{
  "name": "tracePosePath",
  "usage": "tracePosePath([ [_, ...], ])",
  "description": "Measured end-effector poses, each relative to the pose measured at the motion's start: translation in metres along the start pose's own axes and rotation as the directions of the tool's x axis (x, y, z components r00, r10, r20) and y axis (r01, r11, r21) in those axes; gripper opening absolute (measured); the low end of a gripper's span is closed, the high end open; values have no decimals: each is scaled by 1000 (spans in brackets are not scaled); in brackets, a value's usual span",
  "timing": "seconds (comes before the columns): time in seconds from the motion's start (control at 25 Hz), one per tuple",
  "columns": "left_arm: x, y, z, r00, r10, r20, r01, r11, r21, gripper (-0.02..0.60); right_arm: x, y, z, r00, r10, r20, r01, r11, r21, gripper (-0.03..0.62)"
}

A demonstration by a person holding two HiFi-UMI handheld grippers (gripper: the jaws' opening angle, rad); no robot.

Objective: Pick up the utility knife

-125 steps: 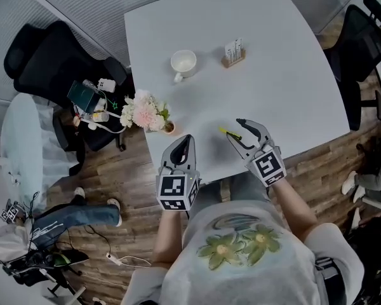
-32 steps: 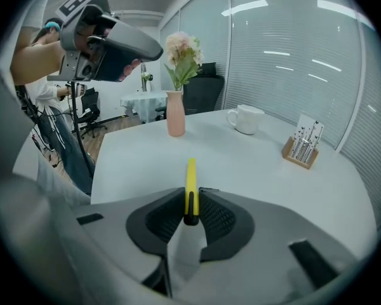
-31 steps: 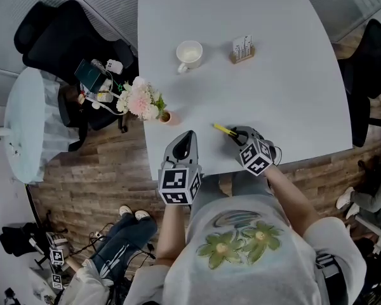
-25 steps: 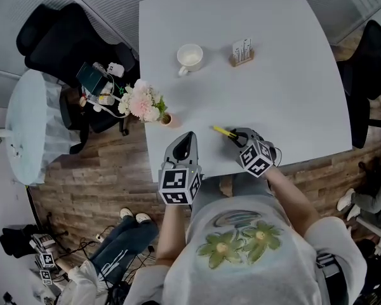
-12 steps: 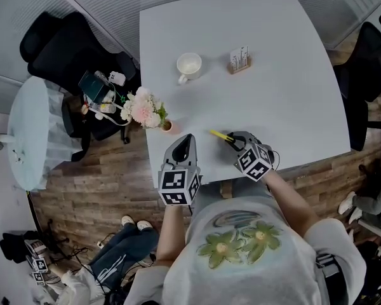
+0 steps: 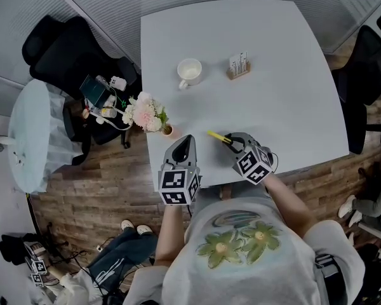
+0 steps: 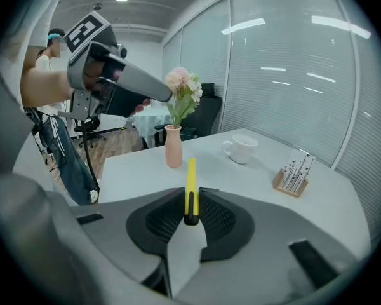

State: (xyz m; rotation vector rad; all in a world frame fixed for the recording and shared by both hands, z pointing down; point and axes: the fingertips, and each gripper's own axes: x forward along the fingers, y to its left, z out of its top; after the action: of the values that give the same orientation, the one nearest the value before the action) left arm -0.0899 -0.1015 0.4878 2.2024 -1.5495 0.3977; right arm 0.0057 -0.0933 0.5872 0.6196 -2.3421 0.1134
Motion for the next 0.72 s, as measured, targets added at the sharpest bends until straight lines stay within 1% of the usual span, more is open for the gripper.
tracePosePath([
  [0.24, 3, -4, 4, 1000, -9, 5, 9, 1000, 6, 0, -7, -6, 10, 1000, -18, 11, 18, 1000, 13, 69],
  [0.48, 7, -10, 8, 1000, -26, 6, 26, 1000, 10, 0, -17, -14, 25, 999, -44, 33, 41, 997, 71, 69],
  [0.72, 10, -13, 8, 999, -32, 3, 32, 999, 12, 0, -29, -21, 42, 995, -59, 81, 50, 992, 112, 69],
])
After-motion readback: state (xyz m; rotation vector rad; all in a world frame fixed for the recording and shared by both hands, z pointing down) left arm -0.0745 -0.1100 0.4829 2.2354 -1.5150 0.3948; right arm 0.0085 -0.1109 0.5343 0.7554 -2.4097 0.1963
